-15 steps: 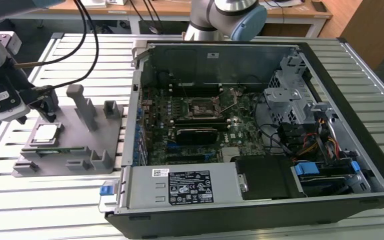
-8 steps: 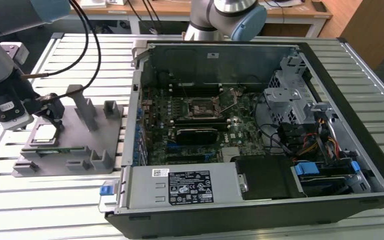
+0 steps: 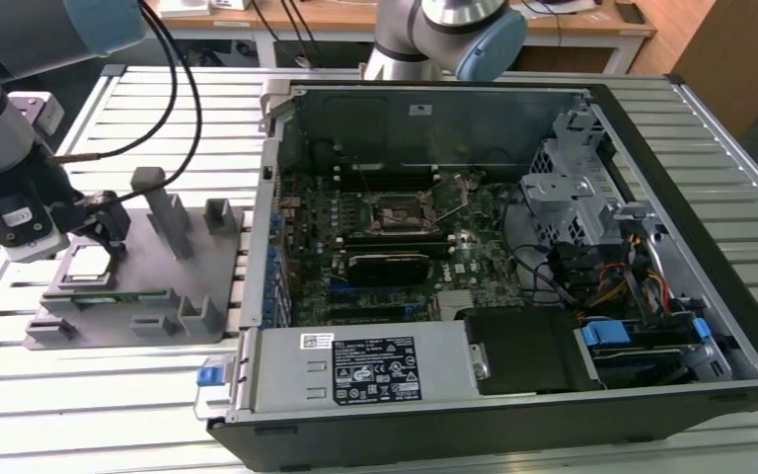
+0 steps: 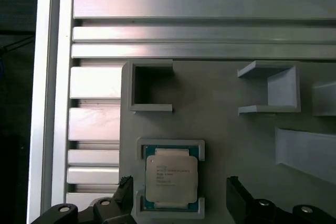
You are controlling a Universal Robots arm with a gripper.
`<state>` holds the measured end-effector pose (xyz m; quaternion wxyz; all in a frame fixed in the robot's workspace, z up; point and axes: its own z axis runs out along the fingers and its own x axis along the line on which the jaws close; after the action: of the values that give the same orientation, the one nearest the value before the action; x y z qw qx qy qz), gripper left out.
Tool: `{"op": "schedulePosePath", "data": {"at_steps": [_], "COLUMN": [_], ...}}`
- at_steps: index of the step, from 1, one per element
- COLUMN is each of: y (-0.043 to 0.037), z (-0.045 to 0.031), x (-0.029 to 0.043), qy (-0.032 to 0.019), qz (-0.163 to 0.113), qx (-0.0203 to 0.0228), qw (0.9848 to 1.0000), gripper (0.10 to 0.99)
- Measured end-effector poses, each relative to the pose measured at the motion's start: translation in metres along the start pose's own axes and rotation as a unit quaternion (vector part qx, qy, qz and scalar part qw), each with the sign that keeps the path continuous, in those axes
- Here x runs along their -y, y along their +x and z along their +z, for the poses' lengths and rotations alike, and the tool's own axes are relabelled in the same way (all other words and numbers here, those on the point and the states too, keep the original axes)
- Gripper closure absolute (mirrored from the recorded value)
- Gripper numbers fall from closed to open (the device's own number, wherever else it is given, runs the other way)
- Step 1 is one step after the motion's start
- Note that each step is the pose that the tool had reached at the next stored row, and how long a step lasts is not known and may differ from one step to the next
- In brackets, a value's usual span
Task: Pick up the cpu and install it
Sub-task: 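Pick up the cpu and move it towards the insertion slot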
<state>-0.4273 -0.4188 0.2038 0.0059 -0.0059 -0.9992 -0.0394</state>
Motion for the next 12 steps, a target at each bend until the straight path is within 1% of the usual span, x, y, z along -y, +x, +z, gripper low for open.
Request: {"op": "schedulePosePath", "data": {"at_steps": [4,10,12], "y": [0.0002,0.0008,0.0021], "z": [0.0058,0.0165,0.0187], "x": [0.0004,0.0013,0.0014], "qy": [0.0,0.0,0.0001], "qz": [0.0,0.0,0.0], "qx": [-0.0009,-0.0019,-0.0021], "qw": [1.0,1.0,1.0], "gripper": [0.294,0.294,0.306]}}
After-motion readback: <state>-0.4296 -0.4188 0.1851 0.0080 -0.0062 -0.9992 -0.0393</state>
